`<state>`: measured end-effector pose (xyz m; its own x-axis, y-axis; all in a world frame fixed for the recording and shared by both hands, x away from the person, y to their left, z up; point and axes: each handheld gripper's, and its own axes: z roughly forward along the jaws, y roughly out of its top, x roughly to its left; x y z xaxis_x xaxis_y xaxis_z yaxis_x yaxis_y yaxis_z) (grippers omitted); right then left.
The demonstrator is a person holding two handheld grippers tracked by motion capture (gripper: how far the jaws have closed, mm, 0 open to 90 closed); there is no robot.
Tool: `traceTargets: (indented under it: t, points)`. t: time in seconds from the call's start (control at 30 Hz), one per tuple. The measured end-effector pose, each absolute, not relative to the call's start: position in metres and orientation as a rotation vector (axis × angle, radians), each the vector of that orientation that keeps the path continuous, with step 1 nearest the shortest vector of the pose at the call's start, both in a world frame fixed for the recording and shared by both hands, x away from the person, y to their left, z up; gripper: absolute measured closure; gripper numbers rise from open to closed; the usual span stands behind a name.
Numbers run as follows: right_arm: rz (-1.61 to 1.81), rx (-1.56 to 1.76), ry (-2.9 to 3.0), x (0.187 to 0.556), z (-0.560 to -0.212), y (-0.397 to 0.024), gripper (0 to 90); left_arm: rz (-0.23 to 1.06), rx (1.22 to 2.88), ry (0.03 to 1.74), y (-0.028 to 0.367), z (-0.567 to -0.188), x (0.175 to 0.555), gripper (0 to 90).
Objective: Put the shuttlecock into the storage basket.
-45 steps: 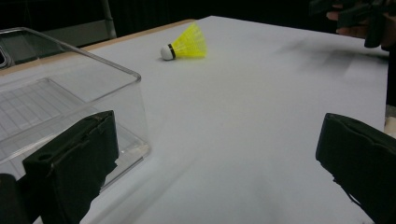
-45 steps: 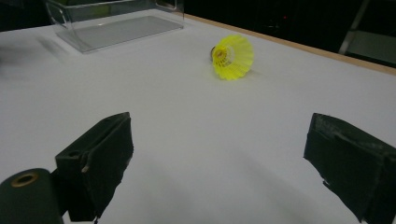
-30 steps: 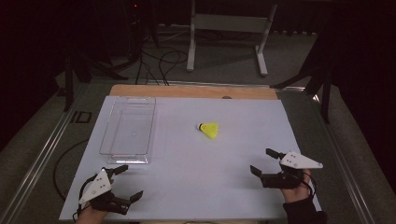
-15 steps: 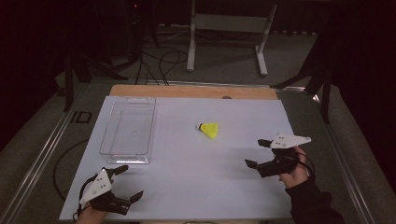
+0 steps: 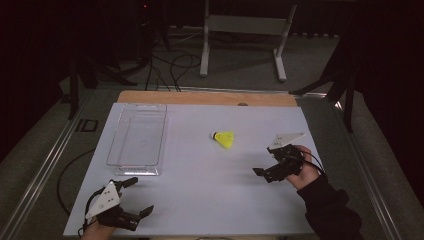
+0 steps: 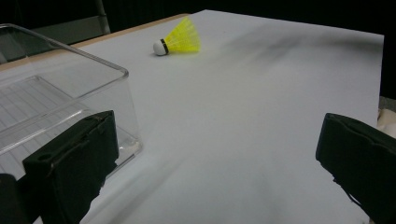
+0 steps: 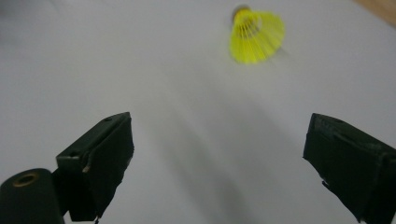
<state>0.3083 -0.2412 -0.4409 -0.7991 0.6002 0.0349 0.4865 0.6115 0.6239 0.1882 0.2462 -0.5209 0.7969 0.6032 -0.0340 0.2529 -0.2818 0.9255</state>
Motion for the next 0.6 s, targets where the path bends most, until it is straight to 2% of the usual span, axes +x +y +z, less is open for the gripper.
traceTargets:
  t: [0.6]
  points:
    - [0.707, 0.986, 2.827, 0.339, -0.450, -0.219, 8.8, 0.388, 1.857, 0.650, 0.247, -0.520, 0.188, 0.0]
